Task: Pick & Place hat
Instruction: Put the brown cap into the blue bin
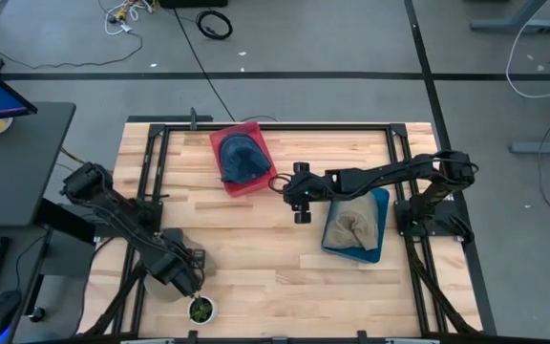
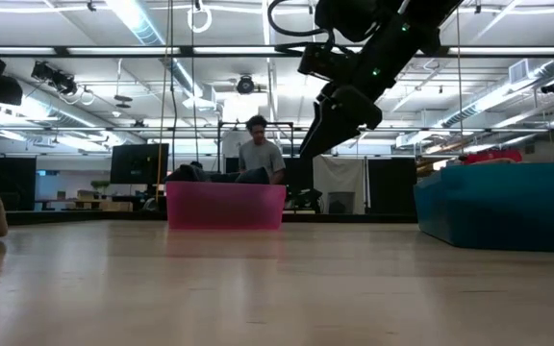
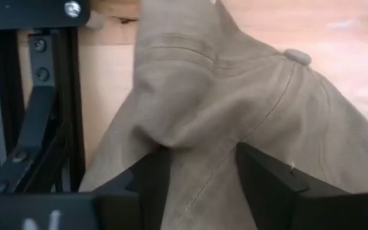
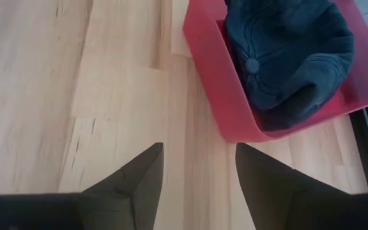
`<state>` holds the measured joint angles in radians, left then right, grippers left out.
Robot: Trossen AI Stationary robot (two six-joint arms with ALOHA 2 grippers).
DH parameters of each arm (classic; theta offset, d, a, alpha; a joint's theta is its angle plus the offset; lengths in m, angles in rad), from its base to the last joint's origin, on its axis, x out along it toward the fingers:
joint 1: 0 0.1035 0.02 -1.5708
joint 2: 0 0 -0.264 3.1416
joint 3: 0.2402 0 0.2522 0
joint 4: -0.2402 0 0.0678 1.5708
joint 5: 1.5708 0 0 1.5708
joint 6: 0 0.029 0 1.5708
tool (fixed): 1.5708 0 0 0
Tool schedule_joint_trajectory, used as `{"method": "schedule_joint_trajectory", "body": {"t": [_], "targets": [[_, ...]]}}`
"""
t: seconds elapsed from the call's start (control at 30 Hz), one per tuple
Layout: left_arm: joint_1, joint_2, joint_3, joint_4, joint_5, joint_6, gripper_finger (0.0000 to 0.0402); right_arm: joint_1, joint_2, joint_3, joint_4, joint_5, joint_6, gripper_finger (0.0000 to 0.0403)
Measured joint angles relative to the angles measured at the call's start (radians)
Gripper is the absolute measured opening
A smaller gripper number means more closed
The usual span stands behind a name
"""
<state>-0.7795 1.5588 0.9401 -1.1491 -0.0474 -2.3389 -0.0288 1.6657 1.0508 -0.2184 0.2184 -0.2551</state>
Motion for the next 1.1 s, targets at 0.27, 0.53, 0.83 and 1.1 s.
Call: {"method": "schedule_joint_trajectory", "body": {"t": [0.27,0.53,0.83,1.1], "targets": [[0.001,0.001,0.0,0.037,-0.015,0.131,0.0015,0.02,0.0,0.0,0.052,-0.002,-0.084,0.0198],[0.002,0.0,0.047,-0.045,-0.041,0.226,0.0004,0.034,0.0,0.0,0.076,-0.002,-0.094,0.0198],[0.02,-0.002,0.07,-0.16,0.038,0.383,0.0097,0.034,0.0,0.0,0.077,-0.002,-0.095,0.0198],[0.02,-0.003,0.052,-0.228,0.043,0.385,0.0224,0.034,-0.001,0.0,0.076,-0.005,-0.095,0.0198]]}}
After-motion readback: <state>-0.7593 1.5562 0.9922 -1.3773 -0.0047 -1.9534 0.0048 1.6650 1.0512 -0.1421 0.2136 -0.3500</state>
